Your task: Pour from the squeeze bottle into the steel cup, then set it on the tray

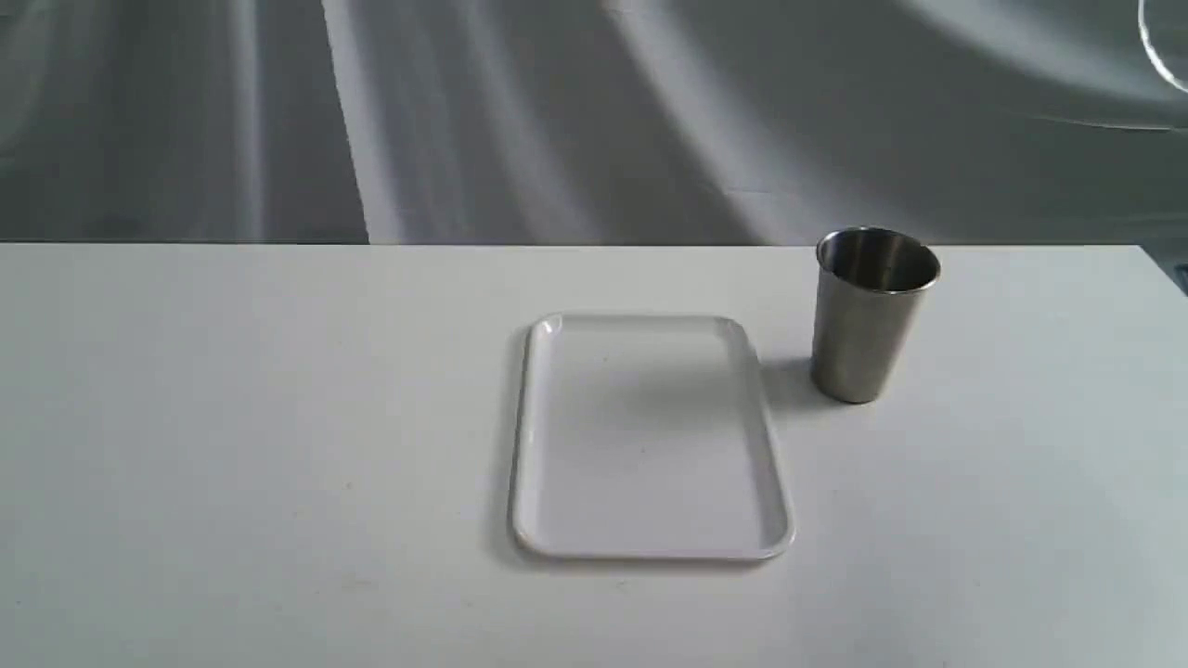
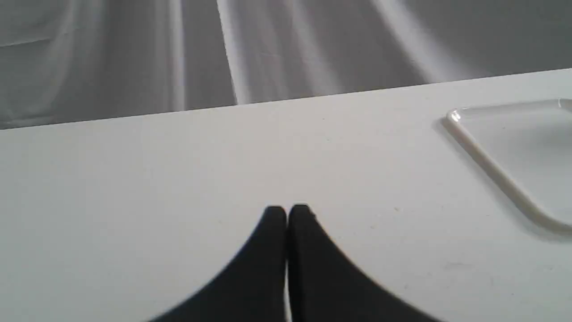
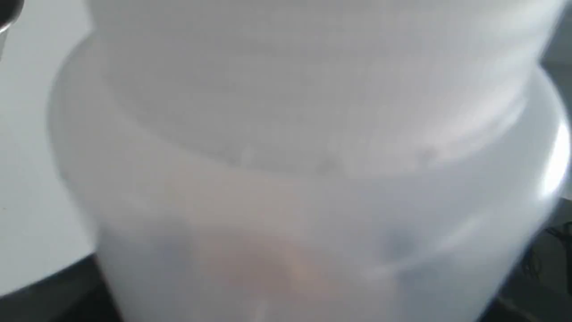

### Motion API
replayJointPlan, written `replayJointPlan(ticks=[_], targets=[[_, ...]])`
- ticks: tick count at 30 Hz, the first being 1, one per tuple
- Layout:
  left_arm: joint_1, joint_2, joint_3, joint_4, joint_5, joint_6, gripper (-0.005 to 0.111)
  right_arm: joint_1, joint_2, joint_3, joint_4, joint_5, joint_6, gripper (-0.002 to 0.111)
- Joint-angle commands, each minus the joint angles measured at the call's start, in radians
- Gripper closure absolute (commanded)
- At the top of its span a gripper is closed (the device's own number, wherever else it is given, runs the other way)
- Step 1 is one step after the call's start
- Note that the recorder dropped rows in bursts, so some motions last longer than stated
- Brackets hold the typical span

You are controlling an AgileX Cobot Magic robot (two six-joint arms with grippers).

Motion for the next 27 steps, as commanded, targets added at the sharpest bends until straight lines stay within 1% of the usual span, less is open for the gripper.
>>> replayJointPlan(ticks=[1,9,11,17,19,27], targets=[[-0.006,-0.003,0.004,-0.001,-0.007,-0.003,0.107,-0.009,0.056,0.002,-0.086,-0.029,0.039,0.108],[-0.006,-0.003,0.004,-0.001,-0.007,-0.003,0.107,-0.008,0.138,0.002,-0.311,-0.034,0.173,0.108],[-0.006,-0.003,0.004,-0.001,-0.007,-0.001,0.107,-0.008,0.14,0.002,-0.365,-0.037,0.18,0.108],[-0.006,-0.003,0.004,-0.001,-0.007,-0.001,0.107,-0.005,0.171,-0.058,-0.362,-0.027,0.178,0.108],[-0.006,-0.003,0.004,-0.001,-0.007,-0.001,0.107,-0.003,0.191,-0.093,-0.397,-0.021,0.172,0.108],[-0.006,-0.003,0.004,-0.001,-0.007,-0.005,0.107,0.081,0.29,-0.16,-0.662,0.196,0.17,0.108]])
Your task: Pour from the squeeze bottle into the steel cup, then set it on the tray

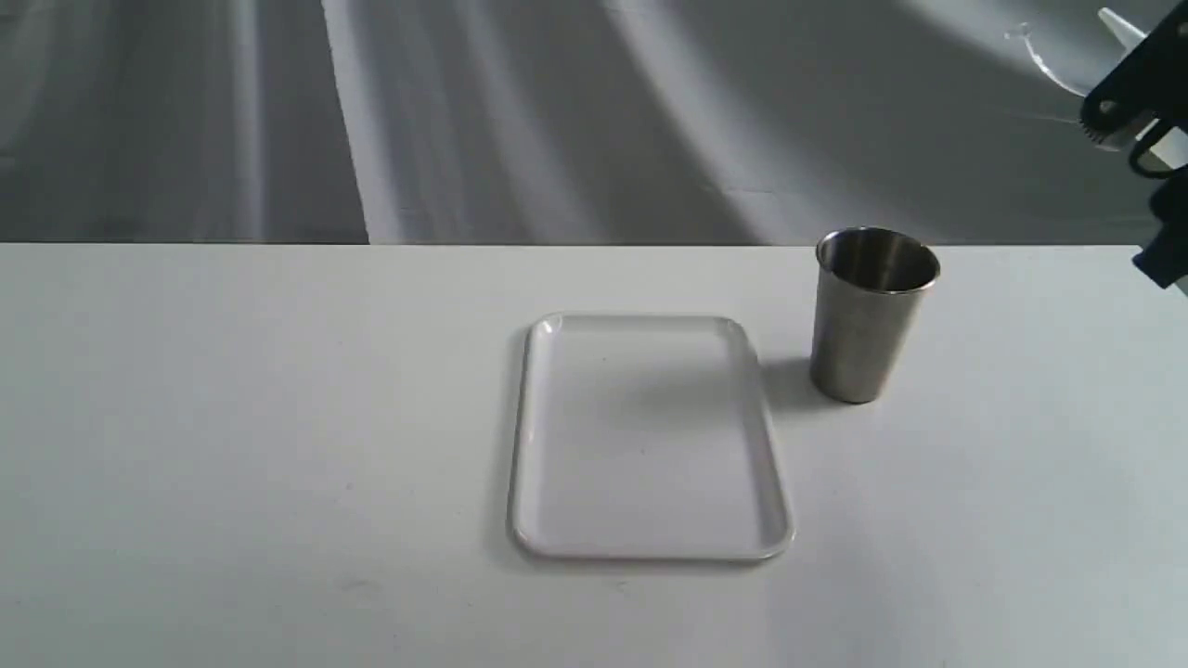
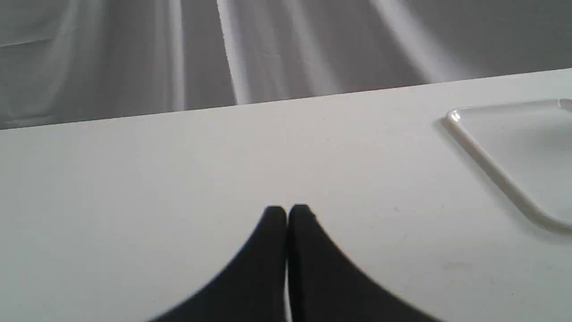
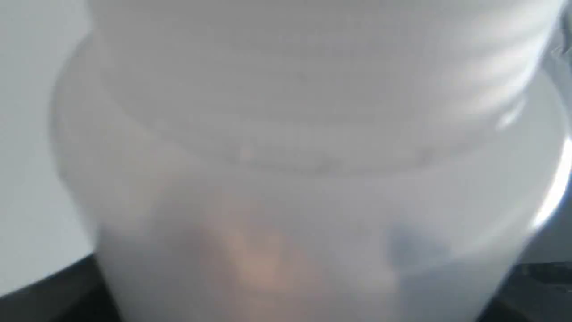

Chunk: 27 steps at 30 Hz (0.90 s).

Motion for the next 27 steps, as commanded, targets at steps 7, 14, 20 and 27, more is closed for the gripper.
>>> replayJointPlan(ticks=[7,14,20,27], targets=[[-0.006,-0.003,0.004,-0.001,-0.007,-0.001,0.107,0.1,0.06,-0.019,-0.212,0.125,0.077,0.108],[-0.006,-0.003,0.004,-0.001,-0.007,-0.001,0.107,0.141,0.124,-0.019,-0.212,0.218,0.129,0.108],[-0.006,-0.003,0.004,-0.001,-0.007,-0.003,0.107,0.161,0.161,-0.019,-0.212,0.269,0.187,0.108],[-0.006,-0.003,0.004,-0.001,-0.007,-0.003,0.107,0.161,0.193,-0.019,-0.212,0.304,0.212,0.108]])
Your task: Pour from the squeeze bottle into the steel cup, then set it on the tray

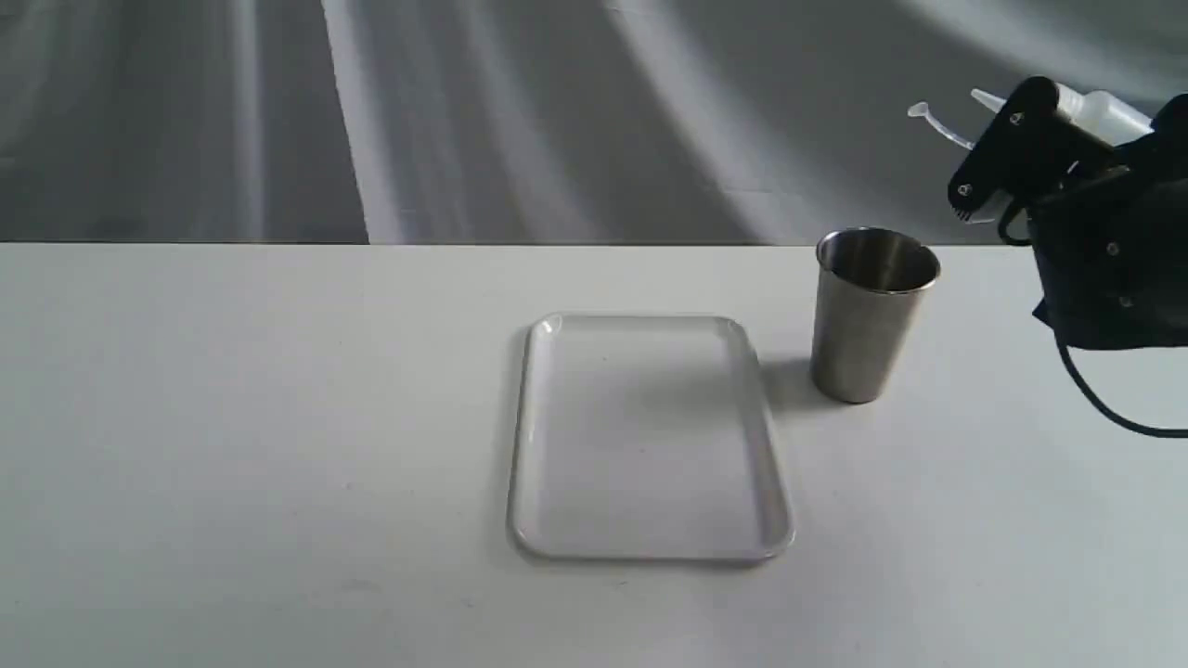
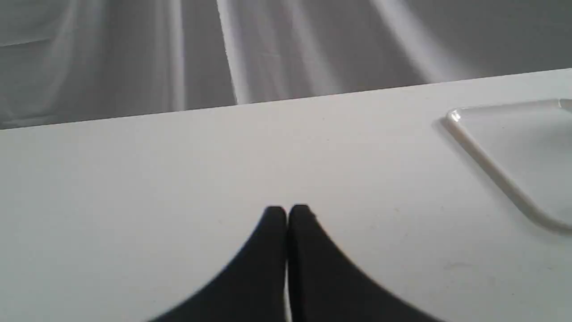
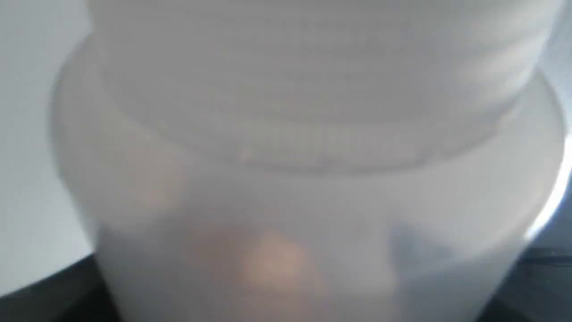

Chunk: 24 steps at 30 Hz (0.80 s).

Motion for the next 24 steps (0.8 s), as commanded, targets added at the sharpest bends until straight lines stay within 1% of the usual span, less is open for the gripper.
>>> replayJointPlan(ticks=[1,9,13,16,20,24], targets=[[-0.006,-0.003,0.004,-0.001,-0.007,-0.003,0.107,0.003,0.003,-0.009,-0.035,0.035,0.011,0.108],[-0.006,-0.003,0.004,-0.001,-0.007,-0.003,0.107,0.003,0.003,-0.016,-0.035,0.047,0.004,0.108],[-0.006,-0.003,0.004,-0.001,-0.007,-0.003,0.107,0.003,0.024,-0.068,-0.035,0.049,-0.008,0.108],[-0.006,-0.003,0.004,-0.001,-0.007,-0.003,0.107,0.003,0.048,-0.117,-0.035,0.051,-0.062,0.108],[-0.006,-0.003,0.004,-0.001,-0.007,-0.003,0.107,0.003,0.074,-0.137,-0.035,0.049,-0.19,0.108],[-0.006,-0.003,0.004,-0.001,-0.007,-0.003,0.107,0.003,0.088,-0.137,-0.035,0.053,-0.221,0.108]])
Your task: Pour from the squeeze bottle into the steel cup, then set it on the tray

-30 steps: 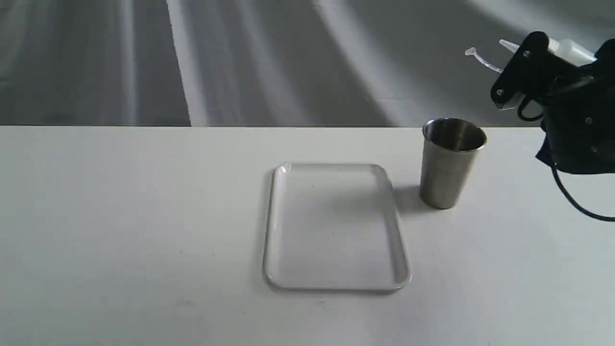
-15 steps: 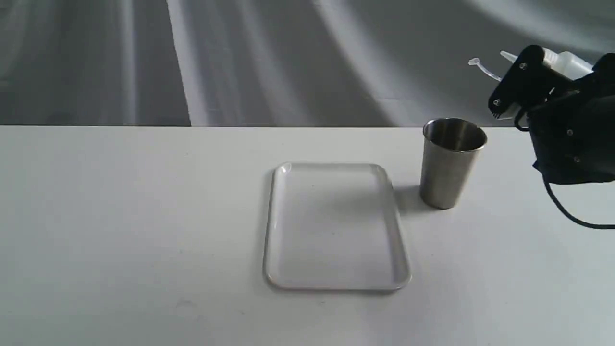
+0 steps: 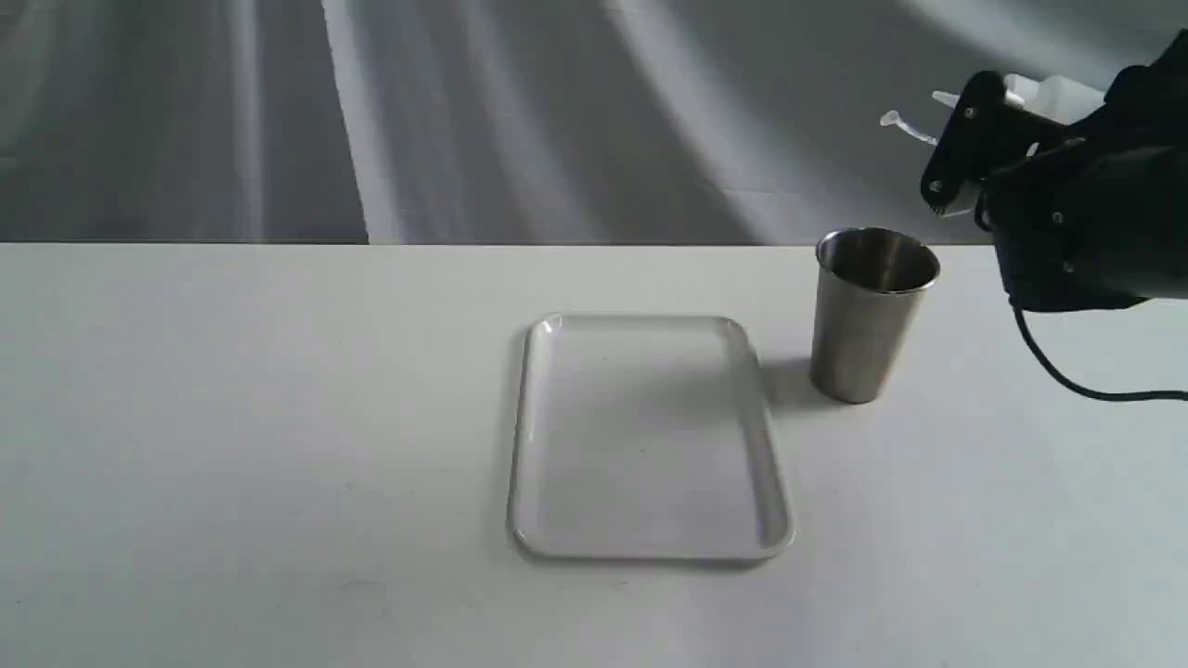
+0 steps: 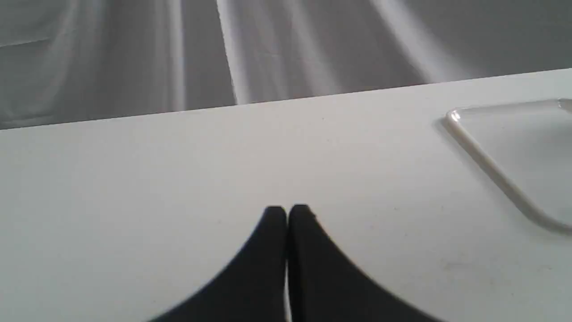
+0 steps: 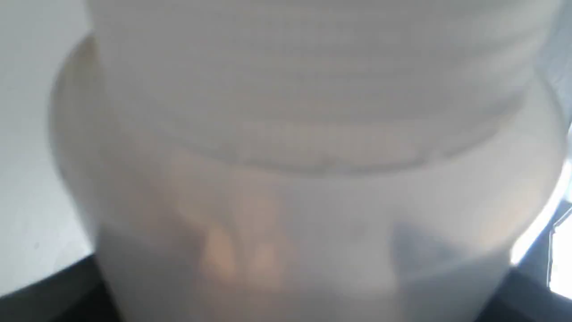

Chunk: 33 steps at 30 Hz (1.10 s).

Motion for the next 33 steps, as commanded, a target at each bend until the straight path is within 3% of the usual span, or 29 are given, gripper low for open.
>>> replayJointPlan(ticks=[1,15,27,33], targets=[[-0.006,-0.003,0.004,-0.001,-0.007,-0.003,0.107,0.003,0.001,-0.008,-0.034,0.028,-0.038,0.108],[-0.006,-0.003,0.004,-0.001,-0.007,-0.003,0.107,0.003,0.001,-0.008,-0.034,0.036,-0.274,0.108],[-0.006,-0.003,0.004,-0.001,-0.007,-0.005,0.107,0.003,0.001,-0.008,-0.034,0.066,-0.305,0.108],[-0.006,-0.003,0.004,-0.001,-0.007,-0.001,0.107,0.003,0.001,-0.008,-0.034,0.091,-0.468,0.108]])
